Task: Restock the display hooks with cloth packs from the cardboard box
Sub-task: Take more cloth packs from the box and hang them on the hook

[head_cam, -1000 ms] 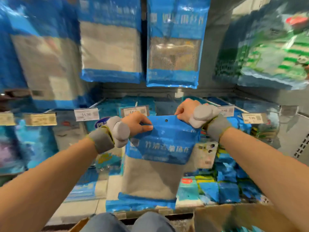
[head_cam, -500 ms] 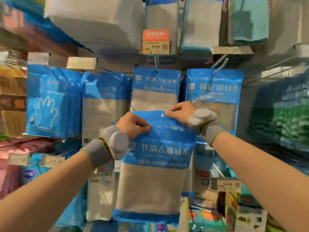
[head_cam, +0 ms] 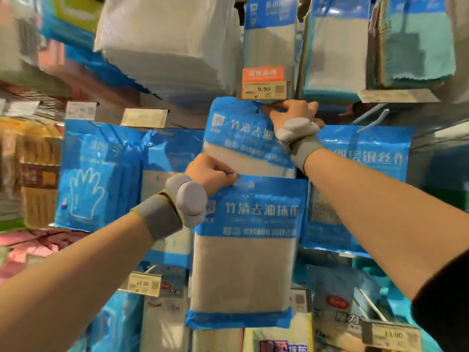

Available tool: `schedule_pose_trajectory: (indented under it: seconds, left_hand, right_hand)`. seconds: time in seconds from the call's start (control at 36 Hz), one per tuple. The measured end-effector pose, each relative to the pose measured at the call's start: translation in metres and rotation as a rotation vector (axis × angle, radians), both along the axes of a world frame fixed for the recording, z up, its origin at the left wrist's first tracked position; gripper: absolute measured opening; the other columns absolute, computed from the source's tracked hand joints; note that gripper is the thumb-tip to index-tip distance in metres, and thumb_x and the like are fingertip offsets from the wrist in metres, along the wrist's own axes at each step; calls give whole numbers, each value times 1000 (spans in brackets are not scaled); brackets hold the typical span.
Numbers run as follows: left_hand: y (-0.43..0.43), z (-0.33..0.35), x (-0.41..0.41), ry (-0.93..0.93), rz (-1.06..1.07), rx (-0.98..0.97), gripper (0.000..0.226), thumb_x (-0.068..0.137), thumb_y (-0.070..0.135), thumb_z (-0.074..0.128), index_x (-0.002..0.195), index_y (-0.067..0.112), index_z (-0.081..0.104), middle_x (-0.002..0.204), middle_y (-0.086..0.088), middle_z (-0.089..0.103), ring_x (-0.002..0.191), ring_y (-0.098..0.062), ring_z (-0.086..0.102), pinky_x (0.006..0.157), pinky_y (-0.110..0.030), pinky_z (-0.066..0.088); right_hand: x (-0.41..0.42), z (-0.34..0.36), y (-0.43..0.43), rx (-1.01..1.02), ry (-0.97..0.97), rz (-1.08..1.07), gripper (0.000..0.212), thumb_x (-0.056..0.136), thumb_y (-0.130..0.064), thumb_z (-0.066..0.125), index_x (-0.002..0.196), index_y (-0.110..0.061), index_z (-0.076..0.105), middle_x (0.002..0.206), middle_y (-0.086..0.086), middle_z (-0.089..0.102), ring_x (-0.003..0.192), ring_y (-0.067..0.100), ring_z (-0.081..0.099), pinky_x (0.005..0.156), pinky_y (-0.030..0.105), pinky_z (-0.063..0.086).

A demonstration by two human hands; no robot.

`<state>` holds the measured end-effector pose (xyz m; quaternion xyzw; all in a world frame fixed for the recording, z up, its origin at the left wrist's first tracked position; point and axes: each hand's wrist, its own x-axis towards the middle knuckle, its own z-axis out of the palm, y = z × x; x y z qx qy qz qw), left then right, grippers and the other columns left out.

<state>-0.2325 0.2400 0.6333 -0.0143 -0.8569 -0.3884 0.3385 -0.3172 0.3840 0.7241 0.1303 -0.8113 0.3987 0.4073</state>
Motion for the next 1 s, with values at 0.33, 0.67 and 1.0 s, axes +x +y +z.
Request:
schedule_pose_trajectory:
  seconds: [0.33, 0.67, 1.0]
  left_hand:
    - [-16, 7, -3, -56, 20, 9, 14, 81, 11, 65, 91, 8, 74, 87, -2, 67, 84, -15, 58, 86, -31, 49]
    - [-15, 4, -9, -89, 18, 21, 13, 82, 16, 65, 90, 17, 76, 93, -4, 71, 96, -22, 63, 92, -34, 51]
    - [-15, 1, -18, -102, 15, 7, 18, 85, 13, 62, 97, 15, 75, 89, 1, 67, 92, -18, 61, 88, -29, 50]
  right_hand:
    - [-24, 29, -9, 69, -62, -124, 51, 84, -57, 55, 121, -22, 55, 130, 7, 43, 127, 26, 35, 100, 40, 28]
    - [-39, 29, 14, 159, -190, -32, 77, 79, -71, 47, 138, -24, 38, 143, 11, 40, 131, 34, 39, 111, 39, 31]
    - [-53, 18, 4, 210, -141, 8, 32, 86, -48, 55, 114, -32, 60, 136, 5, 43, 127, 30, 36, 107, 40, 28]
